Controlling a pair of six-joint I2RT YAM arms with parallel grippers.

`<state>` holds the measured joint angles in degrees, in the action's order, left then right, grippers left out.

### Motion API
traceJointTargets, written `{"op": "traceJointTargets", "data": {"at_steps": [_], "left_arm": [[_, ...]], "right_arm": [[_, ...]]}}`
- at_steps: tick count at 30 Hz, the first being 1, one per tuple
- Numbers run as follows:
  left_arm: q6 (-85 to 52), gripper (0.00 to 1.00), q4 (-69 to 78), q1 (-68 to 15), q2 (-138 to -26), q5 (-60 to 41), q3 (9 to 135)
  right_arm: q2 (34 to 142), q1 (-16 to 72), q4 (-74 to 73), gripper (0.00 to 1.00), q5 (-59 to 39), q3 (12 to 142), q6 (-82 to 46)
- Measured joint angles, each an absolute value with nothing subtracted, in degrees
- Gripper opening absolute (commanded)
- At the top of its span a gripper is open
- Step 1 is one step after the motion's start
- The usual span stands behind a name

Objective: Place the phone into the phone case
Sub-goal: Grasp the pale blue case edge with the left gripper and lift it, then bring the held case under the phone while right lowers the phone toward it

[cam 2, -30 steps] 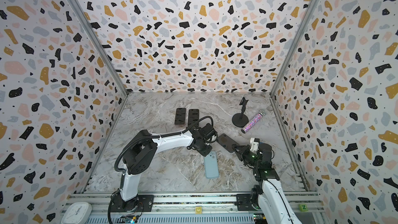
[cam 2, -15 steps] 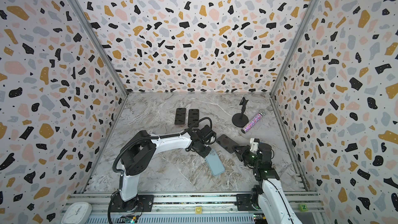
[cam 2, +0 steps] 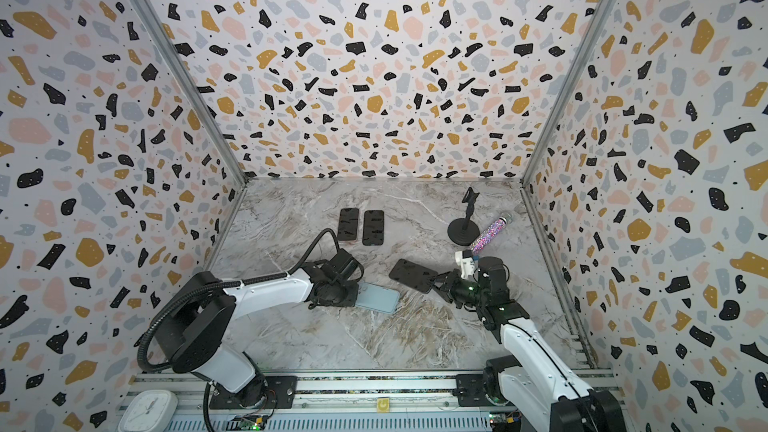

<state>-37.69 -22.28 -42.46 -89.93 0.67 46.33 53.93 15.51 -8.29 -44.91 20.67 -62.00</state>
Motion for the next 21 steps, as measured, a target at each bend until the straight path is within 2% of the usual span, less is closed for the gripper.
{"op": "traceJointTargets", "data": {"at_steps": [3,7,13,16,21], "left_arm": [[-40.38,0.07,-21.34,-42.37,-87.33,1.04,43.46],[-42.70,0.18,-20.53,-42.00,-85.91,1.15,41.87],[-44.21,0.23,-18.94,-40.82,-83.53,-0.51,41.39],[-44.62,0.32,-17.19,-38.44,-79.20,-2.85,39.38],[-44.77,0.37,-13.67,-32.95,-74.76,-7.14,37.54]], "right_arm": [[58.33,19.59,-10.46,0.00,-46.44,21.37,-61.43],[62.04,23.03,-12.58,0.00,-47.42,21.63,-61.28],[65.78,26.28,-16.91,0.00,-48.12,21.63,-61.91],[68.71,27.49,-20.88,0.00,-48.60,21.63,-63.48],[75.72,29.17,-30.96,0.00,-50.26,20.97,-67.05]]}}
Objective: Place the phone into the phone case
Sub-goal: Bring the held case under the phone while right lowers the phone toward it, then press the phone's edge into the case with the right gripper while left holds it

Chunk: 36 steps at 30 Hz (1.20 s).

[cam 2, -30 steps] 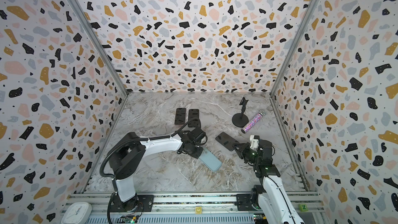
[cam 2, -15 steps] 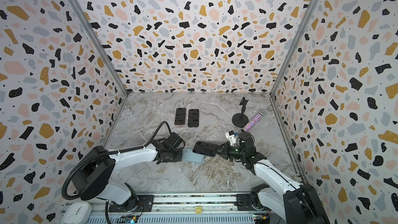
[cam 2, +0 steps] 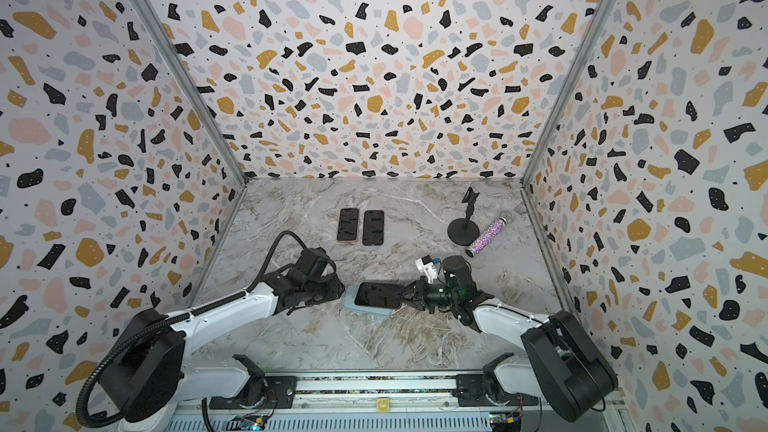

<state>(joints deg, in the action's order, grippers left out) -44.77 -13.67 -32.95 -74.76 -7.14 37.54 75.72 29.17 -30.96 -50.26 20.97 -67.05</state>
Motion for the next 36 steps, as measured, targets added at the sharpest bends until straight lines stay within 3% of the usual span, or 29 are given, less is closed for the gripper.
{"op": "traceJointTargets", "data": {"at_steps": [9,36], "left_arm": [[-44.25,0.50,-7.49,-28.47,-76.12,-14.83,35.33],[-44.42,0.60,0.30,-27.92,-82.24,-21.06,33.21]], "right_arm": [[86.65,29.41,-42.70,0.00,-53.52,20.82,-70.11],[99.37,30.65,-53.19,0.00,-54.39,23.81,-70.74]]}}
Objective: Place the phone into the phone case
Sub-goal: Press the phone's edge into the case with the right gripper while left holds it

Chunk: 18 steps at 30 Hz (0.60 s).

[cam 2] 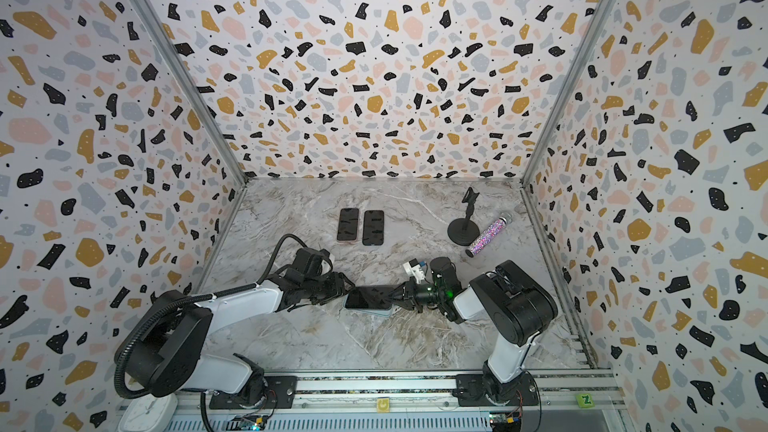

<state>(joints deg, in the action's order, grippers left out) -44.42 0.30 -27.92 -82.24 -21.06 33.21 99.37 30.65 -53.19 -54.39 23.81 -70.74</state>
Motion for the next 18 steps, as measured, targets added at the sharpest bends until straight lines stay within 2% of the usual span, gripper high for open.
{"op": "traceJointTargets", "data": {"at_steps": [18], "left_arm": [[-45.10,0.61,4.36,-27.92,-82.76,-22.92,30.92]], "right_arm": [[99.92,31.05,-49.39,0.00,-53.01,25.36,-64.95]]}}
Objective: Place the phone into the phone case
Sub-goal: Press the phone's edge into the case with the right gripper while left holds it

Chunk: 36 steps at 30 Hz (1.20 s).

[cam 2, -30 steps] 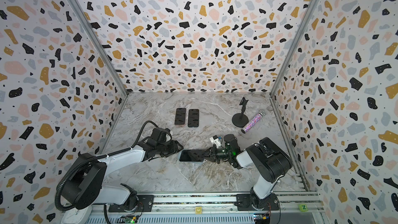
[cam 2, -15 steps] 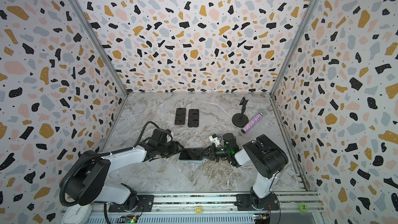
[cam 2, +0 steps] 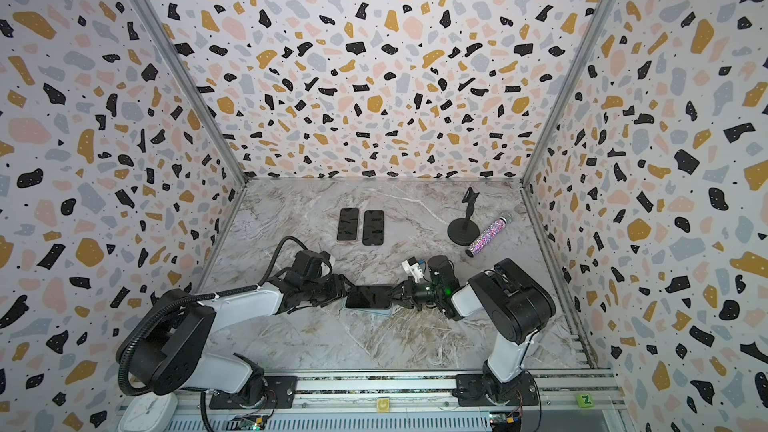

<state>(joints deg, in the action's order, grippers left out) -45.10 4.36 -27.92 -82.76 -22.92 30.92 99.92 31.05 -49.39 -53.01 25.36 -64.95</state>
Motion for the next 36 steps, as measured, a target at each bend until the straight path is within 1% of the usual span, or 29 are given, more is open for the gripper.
{"op": "traceJointTargets", "data": {"at_steps": [5,10,21,27,33,36], "left_arm": [[-45.87,0.61,5.48,-27.92,-82.76,-23.49,30.35],[-46.61,0.56,6.57,-28.62,-82.87,-23.55,29.95],[-48.05,0.54,7.46,-29.50,-83.00,-22.37,29.58],[-48.95,0.48,7.38,-30.50,-82.50,-19.88,29.39],[-49.17,0.40,7.03,-31.38,-82.24,-17.23,29.21],[-49.10,0.37,7.09,-31.51,-81.97,-16.49,28.82]], "right_arm": [[101.34,31.53,-49.98,0.00,-52.93,25.71,-64.62],[102.08,31.75,-51.20,0.00,-52.90,25.71,-65.17],[103.22,32.32,-52.49,0.00,-52.18,25.71,-65.95],[103.07,32.88,-49.52,0.00,-51.53,27.07,-64.01],[103.04,33.12,-47.92,0.00,-51.22,27.62,-63.05],[101.95,33.21,-44.66,0.00,-50.76,28.56,-61.52]]}}
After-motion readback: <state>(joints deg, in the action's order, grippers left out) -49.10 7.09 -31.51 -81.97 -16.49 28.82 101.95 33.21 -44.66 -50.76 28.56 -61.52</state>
